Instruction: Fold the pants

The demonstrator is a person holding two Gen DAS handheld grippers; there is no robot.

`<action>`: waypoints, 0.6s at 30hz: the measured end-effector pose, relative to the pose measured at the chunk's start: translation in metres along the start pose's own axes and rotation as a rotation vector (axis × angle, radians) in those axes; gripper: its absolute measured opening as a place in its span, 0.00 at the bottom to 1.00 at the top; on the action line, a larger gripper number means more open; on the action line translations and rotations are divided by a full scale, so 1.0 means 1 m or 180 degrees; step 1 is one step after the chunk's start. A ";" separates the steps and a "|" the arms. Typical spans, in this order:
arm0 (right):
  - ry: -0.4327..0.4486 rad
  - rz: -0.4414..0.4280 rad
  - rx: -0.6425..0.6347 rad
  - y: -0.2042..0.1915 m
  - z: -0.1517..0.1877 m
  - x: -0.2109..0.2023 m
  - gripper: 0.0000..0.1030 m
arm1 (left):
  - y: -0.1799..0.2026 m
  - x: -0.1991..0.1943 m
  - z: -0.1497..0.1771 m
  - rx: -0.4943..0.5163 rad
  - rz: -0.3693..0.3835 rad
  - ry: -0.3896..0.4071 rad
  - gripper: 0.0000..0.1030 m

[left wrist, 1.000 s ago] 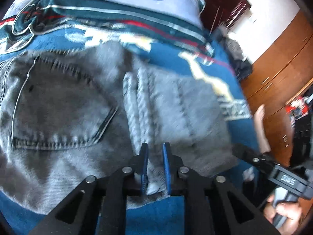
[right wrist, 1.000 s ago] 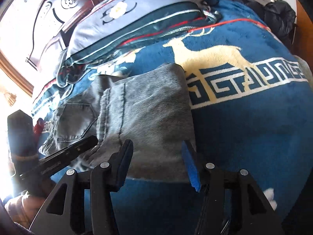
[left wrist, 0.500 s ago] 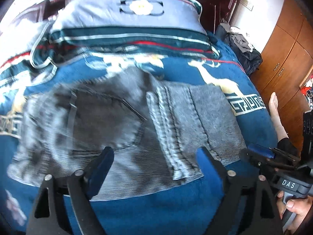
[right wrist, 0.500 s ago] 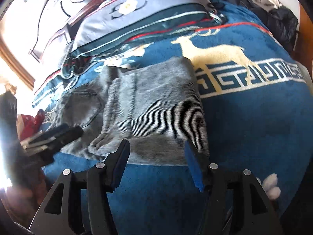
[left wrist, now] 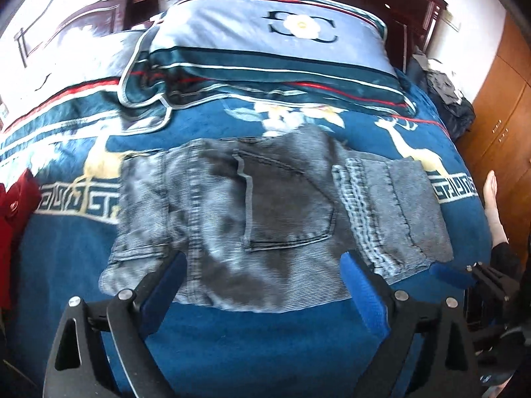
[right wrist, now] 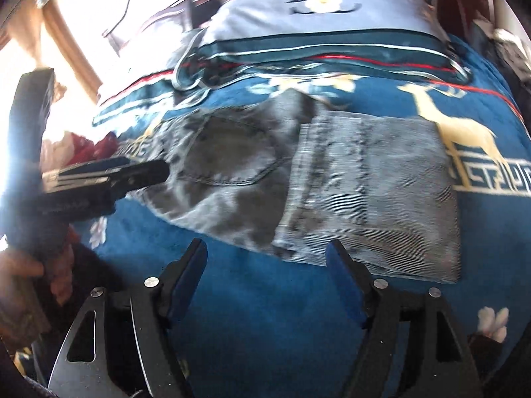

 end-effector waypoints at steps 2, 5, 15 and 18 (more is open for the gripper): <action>-0.0020 -0.0038 -0.0089 -0.012 -0.001 0.003 0.71 | -0.012 -0.003 0.001 -0.0075 -0.0007 -0.0003 0.92; -0.0063 -0.0088 -0.0226 -0.031 -0.002 0.009 0.72 | -0.033 -0.007 0.001 -0.0241 0.0024 -0.0033 0.92; -0.0207 -0.0213 -0.0540 -0.075 -0.008 0.030 0.72 | -0.121 0.003 -0.004 -0.0949 -0.0054 -0.0106 0.93; -0.0262 -0.0246 -0.0635 -0.087 -0.010 0.039 0.72 | -0.138 0.011 -0.004 -0.1079 -0.0062 -0.0143 0.93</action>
Point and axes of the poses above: each gripper's, at about its wrist camera, not at the fingertips, and x roughly the way its jaws point, y to its right, z to its underside, the point moved 8 cm from there along x, roughly the way its jaws point, and after that the axes turned 2 degrees about y, right-handed, at the moved point
